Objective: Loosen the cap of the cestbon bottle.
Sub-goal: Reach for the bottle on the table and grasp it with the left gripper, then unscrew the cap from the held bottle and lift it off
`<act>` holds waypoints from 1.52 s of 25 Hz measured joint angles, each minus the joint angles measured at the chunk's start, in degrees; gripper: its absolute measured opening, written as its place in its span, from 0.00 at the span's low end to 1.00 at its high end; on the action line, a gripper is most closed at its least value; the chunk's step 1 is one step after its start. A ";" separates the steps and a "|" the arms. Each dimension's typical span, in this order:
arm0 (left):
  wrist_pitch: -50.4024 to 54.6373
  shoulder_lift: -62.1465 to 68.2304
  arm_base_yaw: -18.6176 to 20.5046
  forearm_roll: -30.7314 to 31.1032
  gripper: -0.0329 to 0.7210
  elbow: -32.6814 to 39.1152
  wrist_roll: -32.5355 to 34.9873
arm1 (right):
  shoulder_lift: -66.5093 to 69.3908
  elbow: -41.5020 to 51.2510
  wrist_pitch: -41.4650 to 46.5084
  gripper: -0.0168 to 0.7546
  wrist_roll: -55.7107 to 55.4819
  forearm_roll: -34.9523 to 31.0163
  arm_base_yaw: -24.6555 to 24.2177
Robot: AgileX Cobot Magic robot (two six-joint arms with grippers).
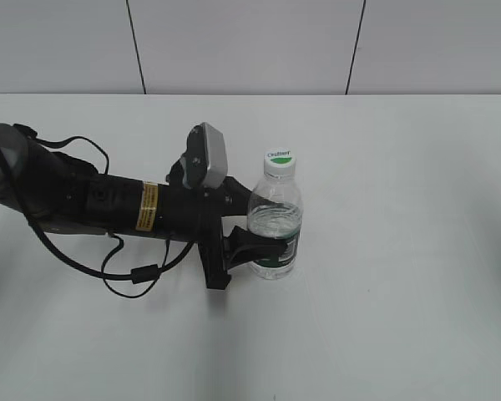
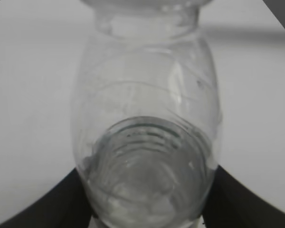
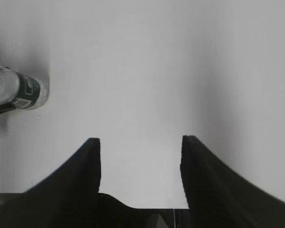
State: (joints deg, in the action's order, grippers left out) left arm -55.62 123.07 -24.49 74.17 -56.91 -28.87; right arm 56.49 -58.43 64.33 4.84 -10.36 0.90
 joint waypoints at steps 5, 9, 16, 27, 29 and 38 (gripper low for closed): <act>-0.11 0.00 0.00 0.25 0.56 0.00 -0.05 | 9.09 -6.57 4.13 0.56 2.53 -4.39 0.00; -0.16 0.00 0.00 0.25 0.56 0.00 -0.05 | 14.89 -11.26 4.85 0.56 2.76 -4.54 0.52; -0.16 0.00 0.00 0.27 0.56 -0.06 -0.05 | 23.58 -15.44 4.96 0.56 0.74 -4.17 4.77; -0.21 0.00 0.00 0.32 0.56 -0.06 -0.05 | 36.85 -26.25 5.21 0.56 -4.30 -0.05 24.48; -0.21 0.00 0.00 0.32 0.56 -0.06 -0.05 | 39.08 -29.27 5.21 0.56 -4.84 0.02 27.07; -0.21 0.00 0.00 0.32 0.56 -0.06 -0.05 | 47.27 -39.23 5.21 0.56 -4.84 0.12 33.91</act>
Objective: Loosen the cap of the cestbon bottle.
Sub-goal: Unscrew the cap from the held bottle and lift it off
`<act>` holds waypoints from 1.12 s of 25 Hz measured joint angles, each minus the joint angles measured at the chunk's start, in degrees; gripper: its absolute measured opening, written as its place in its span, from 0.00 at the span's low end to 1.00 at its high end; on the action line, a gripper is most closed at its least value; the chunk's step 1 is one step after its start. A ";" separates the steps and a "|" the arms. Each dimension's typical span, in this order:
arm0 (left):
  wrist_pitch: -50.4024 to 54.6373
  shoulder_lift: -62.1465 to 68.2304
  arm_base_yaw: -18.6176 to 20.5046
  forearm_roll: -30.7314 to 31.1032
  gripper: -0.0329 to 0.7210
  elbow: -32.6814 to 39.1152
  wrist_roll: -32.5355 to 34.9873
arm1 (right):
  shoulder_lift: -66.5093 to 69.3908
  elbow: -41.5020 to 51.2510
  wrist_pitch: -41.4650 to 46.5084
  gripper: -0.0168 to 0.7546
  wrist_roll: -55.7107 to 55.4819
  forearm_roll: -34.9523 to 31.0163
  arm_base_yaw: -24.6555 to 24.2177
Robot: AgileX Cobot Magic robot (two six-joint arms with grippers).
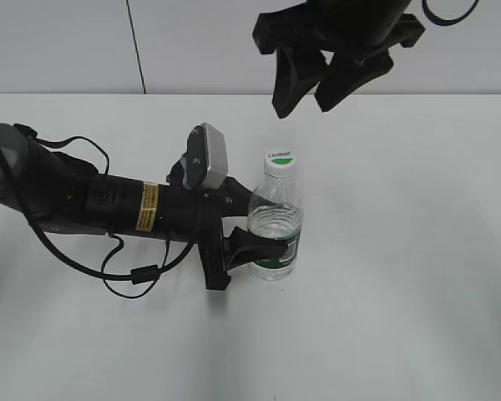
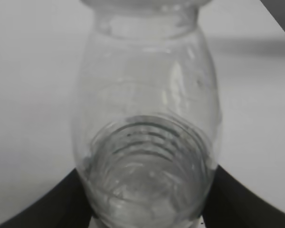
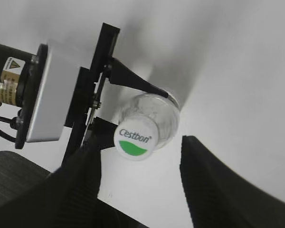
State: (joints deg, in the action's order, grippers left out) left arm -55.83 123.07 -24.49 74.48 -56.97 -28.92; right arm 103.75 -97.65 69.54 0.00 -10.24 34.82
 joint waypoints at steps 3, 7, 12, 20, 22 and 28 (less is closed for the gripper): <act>0.00 0.00 0.00 0.00 0.56 0.00 0.00 | 1.29 -0.37 0.00 0.56 0.00 0.11 1.26; 0.05 0.00 0.00 0.00 0.56 0.00 0.00 | 2.85 -0.42 0.05 0.56 0.00 0.74 2.14; 0.11 0.00 0.00 0.00 0.56 0.00 -0.05 | 4.31 -0.42 0.05 0.56 0.00 1.82 3.58; 0.15 0.00 0.00 0.00 0.56 0.00 -0.05 | 4.82 -0.42 0.11 0.61 0.00 5.00 4.23; 0.15 0.00 0.00 0.00 0.56 0.00 -0.05 | 4.82 -0.42 0.15 0.63 0.00 5.12 4.23; 0.15 0.00 0.00 0.00 0.56 0.00 -0.05 | 4.98 -0.36 0.15 0.63 0.00 3.70 4.23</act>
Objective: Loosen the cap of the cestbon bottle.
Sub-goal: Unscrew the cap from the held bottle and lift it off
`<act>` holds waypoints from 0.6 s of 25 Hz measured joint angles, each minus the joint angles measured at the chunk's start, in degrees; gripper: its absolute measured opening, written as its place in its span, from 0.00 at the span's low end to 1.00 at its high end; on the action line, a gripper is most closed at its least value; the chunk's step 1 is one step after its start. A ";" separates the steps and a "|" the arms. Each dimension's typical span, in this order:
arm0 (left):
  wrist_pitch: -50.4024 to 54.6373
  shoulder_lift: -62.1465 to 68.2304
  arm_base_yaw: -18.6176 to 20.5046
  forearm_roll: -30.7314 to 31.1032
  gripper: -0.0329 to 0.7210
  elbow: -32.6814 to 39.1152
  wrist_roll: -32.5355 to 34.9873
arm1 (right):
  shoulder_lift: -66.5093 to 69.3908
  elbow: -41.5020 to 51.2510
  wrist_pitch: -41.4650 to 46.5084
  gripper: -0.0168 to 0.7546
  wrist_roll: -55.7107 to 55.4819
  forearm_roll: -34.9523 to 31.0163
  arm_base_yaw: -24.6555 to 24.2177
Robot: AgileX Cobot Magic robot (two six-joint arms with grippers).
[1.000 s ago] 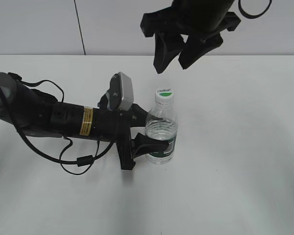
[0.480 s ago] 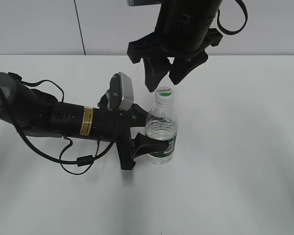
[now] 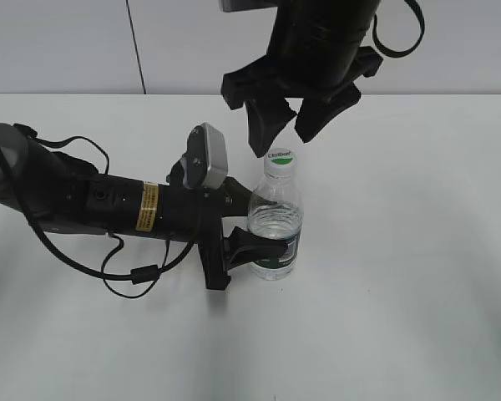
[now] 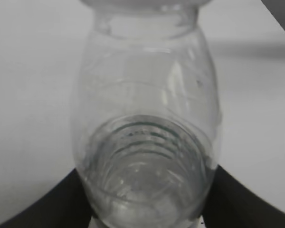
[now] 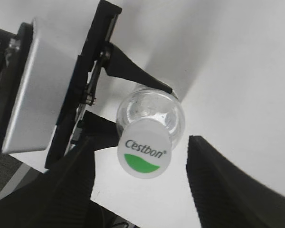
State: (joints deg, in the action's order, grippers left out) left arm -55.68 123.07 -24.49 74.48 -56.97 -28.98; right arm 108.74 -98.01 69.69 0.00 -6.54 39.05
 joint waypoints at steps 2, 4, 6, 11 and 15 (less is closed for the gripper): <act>0.00 0.00 0.00 0.00 0.56 0.00 0.00 | 0.12 0.39 0.00 0.63 0.00 -1.34 0.00; 0.00 0.00 0.00 0.00 0.56 0.00 0.00 | 0.25 0.77 0.14 0.63 0.00 -1.59 0.00; 0.00 0.00 0.00 0.00 0.56 0.00 0.00 | 0.37 0.80 0.14 0.63 -0.78 -0.58 0.00; 0.01 0.00 0.00 0.00 0.56 0.00 0.00 | 0.37 0.80 0.14 0.63 -1.41 -0.28 0.00; 0.01 0.00 0.00 0.00 0.56 0.00 0.00 | 0.37 0.90 0.14 0.63 -1.43 -0.51 0.00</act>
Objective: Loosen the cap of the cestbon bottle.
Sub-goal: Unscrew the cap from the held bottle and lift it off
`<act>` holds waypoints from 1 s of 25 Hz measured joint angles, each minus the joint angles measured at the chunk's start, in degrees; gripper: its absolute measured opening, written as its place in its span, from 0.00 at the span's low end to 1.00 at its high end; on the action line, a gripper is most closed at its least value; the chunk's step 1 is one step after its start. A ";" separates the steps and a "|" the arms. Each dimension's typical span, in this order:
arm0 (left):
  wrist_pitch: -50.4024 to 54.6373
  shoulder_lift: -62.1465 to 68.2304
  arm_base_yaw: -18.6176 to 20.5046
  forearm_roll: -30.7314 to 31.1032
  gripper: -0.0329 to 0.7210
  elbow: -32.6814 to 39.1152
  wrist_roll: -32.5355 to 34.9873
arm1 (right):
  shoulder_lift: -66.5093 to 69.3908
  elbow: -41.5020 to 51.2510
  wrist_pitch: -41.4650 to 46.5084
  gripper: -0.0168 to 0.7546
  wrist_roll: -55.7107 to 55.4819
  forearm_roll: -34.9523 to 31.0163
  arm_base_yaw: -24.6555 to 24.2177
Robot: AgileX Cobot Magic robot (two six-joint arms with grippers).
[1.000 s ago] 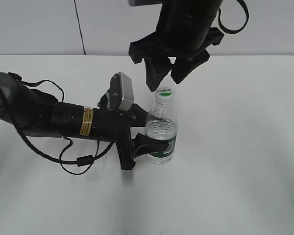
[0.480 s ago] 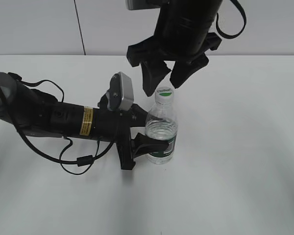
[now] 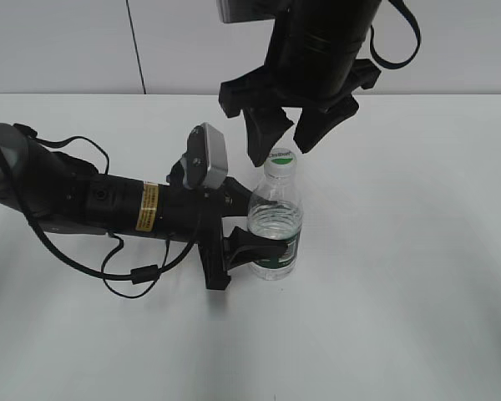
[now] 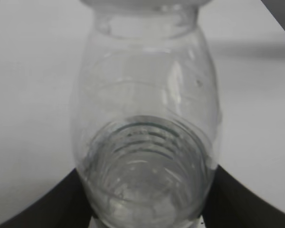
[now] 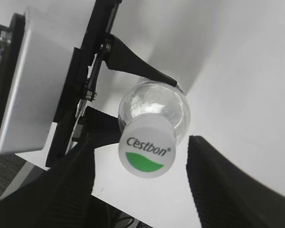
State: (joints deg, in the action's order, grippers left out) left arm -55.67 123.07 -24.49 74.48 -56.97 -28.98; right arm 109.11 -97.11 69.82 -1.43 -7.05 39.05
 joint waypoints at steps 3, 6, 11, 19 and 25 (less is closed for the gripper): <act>0.00 0.00 0.00 0.00 0.56 0.00 0.00 | 0.00 0.34 0.06 0.63 0.00 0.00 0.00; 0.00 0.00 0.00 0.00 0.56 0.00 0.00 | 0.00 1.11 0.06 0.63 0.00 0.11 0.00; 0.00 0.00 0.00 0.00 0.56 0.00 0.00 | 0.02 2.41 0.13 0.63 -0.05 0.17 0.00; 0.00 0.00 0.00 0.00 0.56 0.00 0.00 | 0.02 2.41 0.13 0.63 -0.11 -1.01 0.00; 0.00 0.00 0.00 0.01 0.56 0.00 0.00 | 0.02 2.41 0.13 0.51 -0.43 -0.76 0.00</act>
State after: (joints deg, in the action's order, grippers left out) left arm -55.67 123.07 -24.49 74.50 -56.97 -28.98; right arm 109.13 -94.69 69.95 -1.86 -7.81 39.05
